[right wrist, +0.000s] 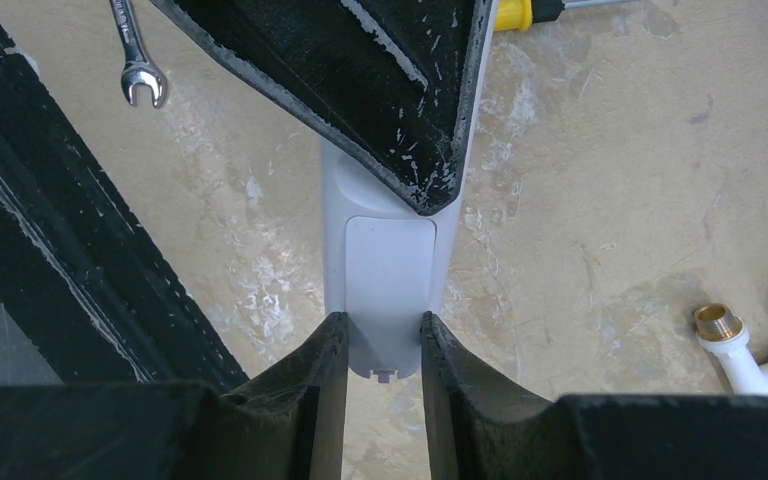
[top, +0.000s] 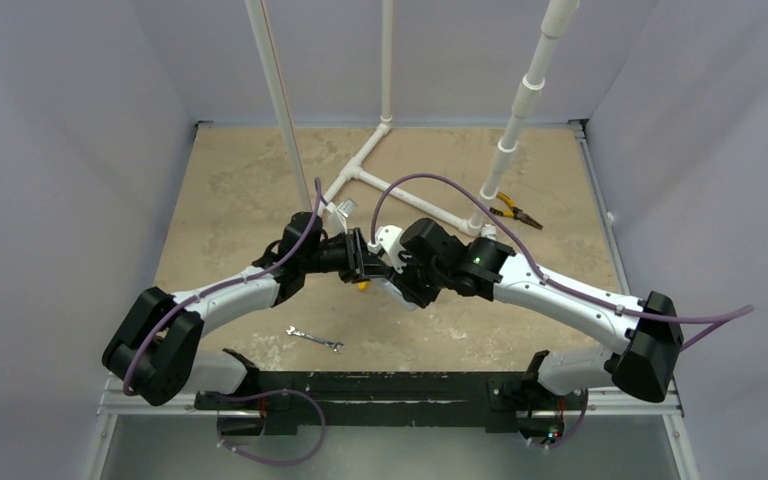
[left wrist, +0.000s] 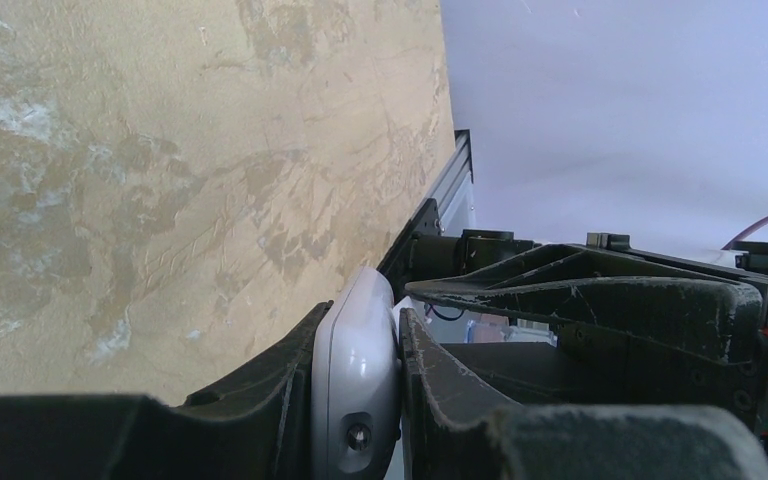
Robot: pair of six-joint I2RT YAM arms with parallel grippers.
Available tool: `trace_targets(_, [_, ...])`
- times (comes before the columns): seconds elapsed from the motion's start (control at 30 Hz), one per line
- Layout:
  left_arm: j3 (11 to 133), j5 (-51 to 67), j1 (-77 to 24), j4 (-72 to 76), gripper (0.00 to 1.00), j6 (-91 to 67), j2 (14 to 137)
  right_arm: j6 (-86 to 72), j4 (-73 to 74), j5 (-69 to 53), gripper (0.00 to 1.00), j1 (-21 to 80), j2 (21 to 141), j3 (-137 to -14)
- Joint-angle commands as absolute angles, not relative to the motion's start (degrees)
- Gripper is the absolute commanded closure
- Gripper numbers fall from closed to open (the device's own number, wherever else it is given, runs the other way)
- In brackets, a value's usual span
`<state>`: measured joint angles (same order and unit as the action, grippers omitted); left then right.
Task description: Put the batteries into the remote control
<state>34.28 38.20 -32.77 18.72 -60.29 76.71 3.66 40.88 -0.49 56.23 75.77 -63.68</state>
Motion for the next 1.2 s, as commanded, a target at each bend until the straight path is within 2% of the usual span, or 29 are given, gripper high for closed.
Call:
trace_targets(0.0, [36.66, 39.92, -33.06, 23.35, 1.0, -60.1, 76.25, 4.57, 37.96, -2.68, 0.74, 56.5, 75.44, -65.56])
trace_targets(0.73, [36.74, 41.83, -33.05, 25.64, 1.0, -61.39, 76.84, 5.12, 36.16, -0.02, 0.62, 56.48, 74.97, -65.21])
trace_targets(1.17, [36.21, 41.68, -33.06, 26.35, 1.0, -61.62, 77.25, 2.49, 34.66, 0.88, 0.43, 56.5, 69.97, -66.3])
